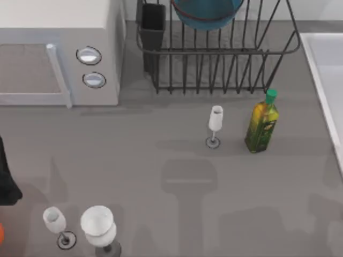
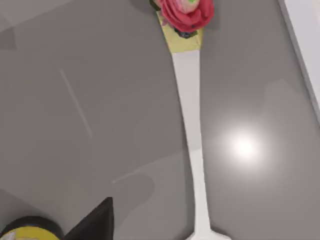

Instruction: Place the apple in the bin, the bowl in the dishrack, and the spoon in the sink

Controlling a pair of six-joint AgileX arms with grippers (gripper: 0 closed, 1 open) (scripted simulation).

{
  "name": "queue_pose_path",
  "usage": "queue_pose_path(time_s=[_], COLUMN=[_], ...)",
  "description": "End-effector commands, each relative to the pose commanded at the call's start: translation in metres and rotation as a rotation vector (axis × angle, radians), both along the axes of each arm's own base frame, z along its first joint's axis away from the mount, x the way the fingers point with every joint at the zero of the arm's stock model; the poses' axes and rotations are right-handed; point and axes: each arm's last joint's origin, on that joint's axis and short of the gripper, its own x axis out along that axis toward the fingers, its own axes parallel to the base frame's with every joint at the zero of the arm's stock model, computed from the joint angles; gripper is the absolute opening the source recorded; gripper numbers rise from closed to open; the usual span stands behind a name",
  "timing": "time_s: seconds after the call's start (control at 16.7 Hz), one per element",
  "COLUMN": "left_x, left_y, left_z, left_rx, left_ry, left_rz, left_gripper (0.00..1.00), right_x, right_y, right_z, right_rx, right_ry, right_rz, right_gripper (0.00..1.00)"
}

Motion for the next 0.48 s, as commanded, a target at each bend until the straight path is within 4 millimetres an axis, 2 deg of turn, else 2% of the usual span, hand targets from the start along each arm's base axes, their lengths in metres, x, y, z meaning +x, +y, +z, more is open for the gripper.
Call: queue_pose_path(time_s=[0.24, 0.48], left_x=[0.0, 0.0], left_y=[0.0, 0.0], left_z=[0.0, 0.0], left_rx=[0.0, 0.0], left_ry=[0.0, 0.0], left_rz=[0.0, 0.0], left_gripper=[1.0, 1.0], right_x=[0.015, 0.016], right_y=[-0.004, -0.005], right_z=[-0.004, -0.004], right_rx=[0.01, 0.011], right_ry=[0.135, 0.144], right_rz=[0.108, 0.115], right_gripper=[1.0, 1.0])
